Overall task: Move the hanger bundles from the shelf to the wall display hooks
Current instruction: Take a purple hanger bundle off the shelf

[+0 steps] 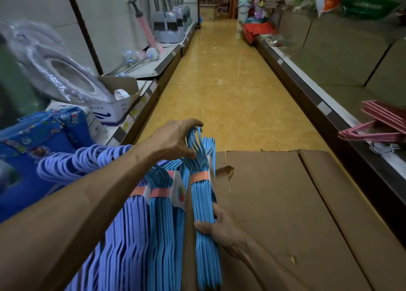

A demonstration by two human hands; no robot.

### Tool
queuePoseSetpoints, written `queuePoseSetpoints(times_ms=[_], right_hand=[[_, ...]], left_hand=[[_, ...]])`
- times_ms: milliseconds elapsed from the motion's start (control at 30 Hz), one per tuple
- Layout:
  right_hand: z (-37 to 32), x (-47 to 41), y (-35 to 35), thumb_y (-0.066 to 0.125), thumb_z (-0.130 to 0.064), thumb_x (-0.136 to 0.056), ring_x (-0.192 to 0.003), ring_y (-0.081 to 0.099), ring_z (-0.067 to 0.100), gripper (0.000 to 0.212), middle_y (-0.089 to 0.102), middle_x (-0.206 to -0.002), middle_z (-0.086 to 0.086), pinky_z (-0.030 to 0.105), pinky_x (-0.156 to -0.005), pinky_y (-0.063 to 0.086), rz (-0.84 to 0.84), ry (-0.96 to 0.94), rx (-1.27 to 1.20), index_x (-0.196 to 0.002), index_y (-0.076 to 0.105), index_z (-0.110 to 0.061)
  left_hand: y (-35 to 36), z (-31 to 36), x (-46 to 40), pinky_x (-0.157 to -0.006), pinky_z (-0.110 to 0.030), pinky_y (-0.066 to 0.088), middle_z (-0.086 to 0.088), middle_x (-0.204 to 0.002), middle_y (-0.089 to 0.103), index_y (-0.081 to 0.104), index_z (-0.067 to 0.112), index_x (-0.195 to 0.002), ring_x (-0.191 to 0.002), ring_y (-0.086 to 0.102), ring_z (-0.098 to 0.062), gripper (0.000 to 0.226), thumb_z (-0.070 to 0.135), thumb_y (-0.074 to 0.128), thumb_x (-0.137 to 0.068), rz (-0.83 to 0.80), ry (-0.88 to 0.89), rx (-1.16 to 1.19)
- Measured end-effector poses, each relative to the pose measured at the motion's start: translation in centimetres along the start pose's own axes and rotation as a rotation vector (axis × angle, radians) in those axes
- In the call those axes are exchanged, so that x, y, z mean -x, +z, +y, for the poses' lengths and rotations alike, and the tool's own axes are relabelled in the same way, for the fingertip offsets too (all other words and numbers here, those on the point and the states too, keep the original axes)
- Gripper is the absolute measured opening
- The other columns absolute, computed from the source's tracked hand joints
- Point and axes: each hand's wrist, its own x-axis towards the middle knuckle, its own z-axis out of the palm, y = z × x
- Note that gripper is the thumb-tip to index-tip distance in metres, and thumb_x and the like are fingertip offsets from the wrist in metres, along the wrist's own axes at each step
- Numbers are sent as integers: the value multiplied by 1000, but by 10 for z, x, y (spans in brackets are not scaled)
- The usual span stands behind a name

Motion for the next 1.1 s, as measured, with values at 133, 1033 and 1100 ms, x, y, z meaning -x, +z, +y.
queuePoseSetpoints(times_ms=[133,1033,1100], right_hand=[[7,-10,14,71,-10,-87,-97,66,21,25,66,-98,0,48,-94,56,-32,33,4,-105,61,-24],[14,-22,11,78,-49,-78,-99,71,11,55,71,-112,-1,30,-87,58,-179,56,102,-121,60,-21],[7,-21,3,74,-52,-81,-79,70,7,46,70,-95,-2,25,-73,58,-93,56,160,-112,61,-20]], left_hand=[[3,-20,6,-92,-28,44,-6,-141,54,40,23,-146,-119,55,-21,80,22,82,-77,13,-30,-22],[8,-34,5,-81,-24,48,1,-134,55,40,27,-138,-107,56,-12,75,53,75,-77,-149,-159,53],[7,-29,2,-89,-27,45,2,-141,51,44,28,-138,-114,53,-12,72,61,66,-79,-59,-140,91]])
